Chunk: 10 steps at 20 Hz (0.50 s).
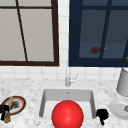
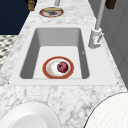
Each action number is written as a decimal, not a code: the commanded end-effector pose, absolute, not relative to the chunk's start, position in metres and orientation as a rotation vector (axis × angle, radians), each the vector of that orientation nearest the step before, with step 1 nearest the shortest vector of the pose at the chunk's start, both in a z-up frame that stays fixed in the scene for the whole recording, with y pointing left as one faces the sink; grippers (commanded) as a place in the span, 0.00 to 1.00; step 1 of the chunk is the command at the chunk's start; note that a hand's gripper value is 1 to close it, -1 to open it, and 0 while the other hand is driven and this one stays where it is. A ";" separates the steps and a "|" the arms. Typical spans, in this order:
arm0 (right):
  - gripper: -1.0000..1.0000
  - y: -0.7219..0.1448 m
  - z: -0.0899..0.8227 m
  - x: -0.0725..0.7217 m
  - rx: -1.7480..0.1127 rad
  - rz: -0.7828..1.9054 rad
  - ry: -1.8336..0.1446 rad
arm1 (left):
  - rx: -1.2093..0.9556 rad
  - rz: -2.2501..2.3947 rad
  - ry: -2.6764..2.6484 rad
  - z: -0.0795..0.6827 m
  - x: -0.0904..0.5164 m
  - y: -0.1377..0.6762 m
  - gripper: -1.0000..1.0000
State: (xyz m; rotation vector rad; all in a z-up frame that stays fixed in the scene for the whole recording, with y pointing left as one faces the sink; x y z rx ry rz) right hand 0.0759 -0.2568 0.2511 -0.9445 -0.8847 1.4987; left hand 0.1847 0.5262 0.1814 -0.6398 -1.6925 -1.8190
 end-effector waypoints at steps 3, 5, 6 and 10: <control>0.50 -0.257 0.251 0.076 -0.945 1.499 -0.885 | -0.579 -1.824 -1.831 0.153 0.185 0.540 1.00; 0.50 -0.257 0.251 0.076 -0.945 1.499 -0.885 | -0.583 -1.820 -1.818 0.136 0.190 0.542 1.00; 0.50 -0.257 0.251 0.076 -0.945 1.499 -0.885 | -0.582 -1.820 -1.820 0.129 0.192 0.544 1.00; 0.50 -0.257 0.251 0.076 -0.945 1.499 -0.885 | -0.591 -1.830 -1.809 0.115 0.193 0.544 1.00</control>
